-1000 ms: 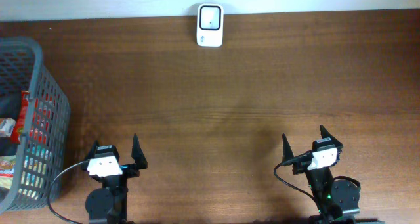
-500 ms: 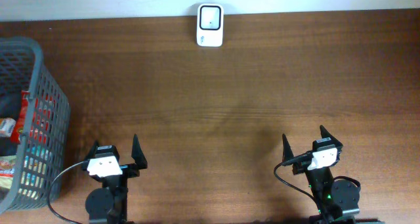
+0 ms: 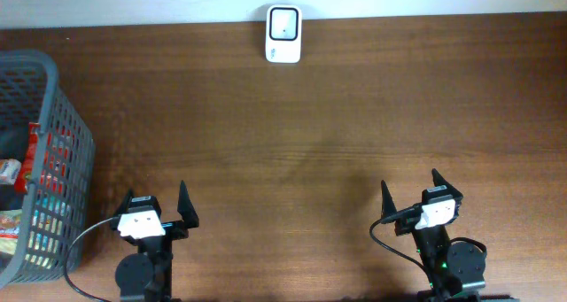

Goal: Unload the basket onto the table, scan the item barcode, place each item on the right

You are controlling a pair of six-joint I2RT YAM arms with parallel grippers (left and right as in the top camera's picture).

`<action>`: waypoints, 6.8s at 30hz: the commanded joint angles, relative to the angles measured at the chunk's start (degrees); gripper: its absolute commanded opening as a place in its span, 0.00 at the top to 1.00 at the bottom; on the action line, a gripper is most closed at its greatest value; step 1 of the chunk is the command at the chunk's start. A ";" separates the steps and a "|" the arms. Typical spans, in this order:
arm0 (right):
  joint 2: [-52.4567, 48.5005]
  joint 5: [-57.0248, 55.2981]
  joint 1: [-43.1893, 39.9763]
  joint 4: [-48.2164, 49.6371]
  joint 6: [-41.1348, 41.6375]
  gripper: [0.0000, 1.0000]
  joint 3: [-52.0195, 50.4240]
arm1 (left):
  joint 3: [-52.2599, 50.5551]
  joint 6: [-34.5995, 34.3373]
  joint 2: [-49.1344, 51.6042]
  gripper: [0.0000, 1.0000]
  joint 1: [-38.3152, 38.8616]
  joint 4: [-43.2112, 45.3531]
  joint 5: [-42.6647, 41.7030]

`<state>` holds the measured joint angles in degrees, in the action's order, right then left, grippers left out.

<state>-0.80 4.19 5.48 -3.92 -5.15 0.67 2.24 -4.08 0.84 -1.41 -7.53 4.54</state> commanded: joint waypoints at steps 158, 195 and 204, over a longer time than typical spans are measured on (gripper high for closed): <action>0.59 -0.11 0.46 -0.20 -0.44 0.01 -0.35 | 96.35 38.66 128.19 0.01 -38.51 -32.79 -12.02; 0.59 -0.11 0.46 -0.20 -0.44 0.01 -0.35 | 105.50 21.84 112.78 1.00 -38.49 -38.84 -10.80; 0.59 -0.11 0.46 -0.20 -0.42 0.01 -0.35 | 105.50 8.04 89.74 1.00 -38.34 -35.76 -14.34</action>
<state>-0.62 4.19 5.48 -3.92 -5.15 0.67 106.74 11.40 97.41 -39.77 -44.38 -6.26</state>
